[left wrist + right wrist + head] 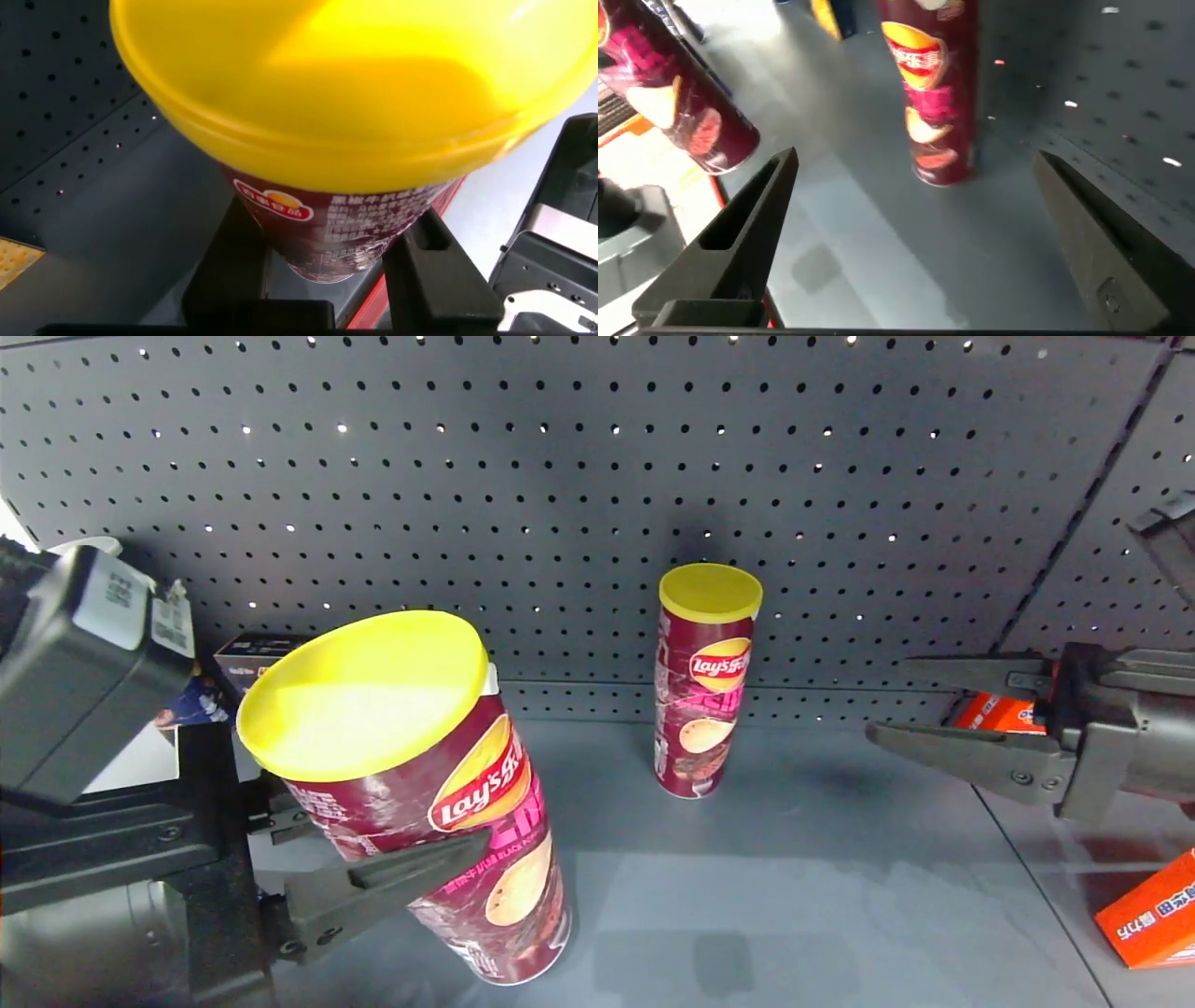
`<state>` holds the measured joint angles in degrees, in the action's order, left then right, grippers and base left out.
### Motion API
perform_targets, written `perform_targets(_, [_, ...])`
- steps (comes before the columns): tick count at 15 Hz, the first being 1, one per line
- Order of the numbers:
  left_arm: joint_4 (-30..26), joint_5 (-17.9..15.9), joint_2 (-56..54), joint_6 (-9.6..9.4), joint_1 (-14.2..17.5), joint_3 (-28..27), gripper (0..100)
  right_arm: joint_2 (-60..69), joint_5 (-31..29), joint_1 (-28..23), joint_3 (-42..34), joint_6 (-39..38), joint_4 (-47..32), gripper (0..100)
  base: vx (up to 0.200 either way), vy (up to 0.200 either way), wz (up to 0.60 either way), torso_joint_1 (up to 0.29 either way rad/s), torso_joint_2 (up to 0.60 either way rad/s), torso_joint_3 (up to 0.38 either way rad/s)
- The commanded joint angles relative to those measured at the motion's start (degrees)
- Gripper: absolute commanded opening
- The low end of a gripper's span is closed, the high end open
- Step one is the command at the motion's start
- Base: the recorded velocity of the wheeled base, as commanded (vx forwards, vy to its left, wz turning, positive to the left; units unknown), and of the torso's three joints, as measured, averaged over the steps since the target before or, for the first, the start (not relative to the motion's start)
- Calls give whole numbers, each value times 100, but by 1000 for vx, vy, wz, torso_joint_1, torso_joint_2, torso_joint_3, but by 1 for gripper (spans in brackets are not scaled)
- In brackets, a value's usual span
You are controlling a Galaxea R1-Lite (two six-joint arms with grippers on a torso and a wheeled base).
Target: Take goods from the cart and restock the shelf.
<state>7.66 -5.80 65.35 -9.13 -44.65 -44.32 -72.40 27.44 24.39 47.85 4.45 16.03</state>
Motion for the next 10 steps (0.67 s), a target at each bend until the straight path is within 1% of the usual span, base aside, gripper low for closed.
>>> perform_targets(1, [8,0,-14,8,1,29,0,-565,200,109,243,12,49,100,0,0,0,0,0,0])
perform_targets(2, [8,0,-49,8,-8,20,0,-635,490,83,313,12,155,100,0,0,0,0,0,0])
perform_targets(3, [-1,0,-75,8,-8,29,0,-758,640,74,357,12,322,100,0,0,0,0,0,0])
perform_targets(6, [-1,9,-102,17,1,56,0,-1136,939,74,357,109,1130,100,0,0,0,0,0,0])
perform_targets(7, [-1,9,-137,17,1,82,0,-1233,965,74,357,170,1262,100,0,0,0,0,0,0])
perform_targets(10, [-1,9,-146,17,1,170,0,-1400,956,83,357,364,1315,100,0,0,0,0,0,0])
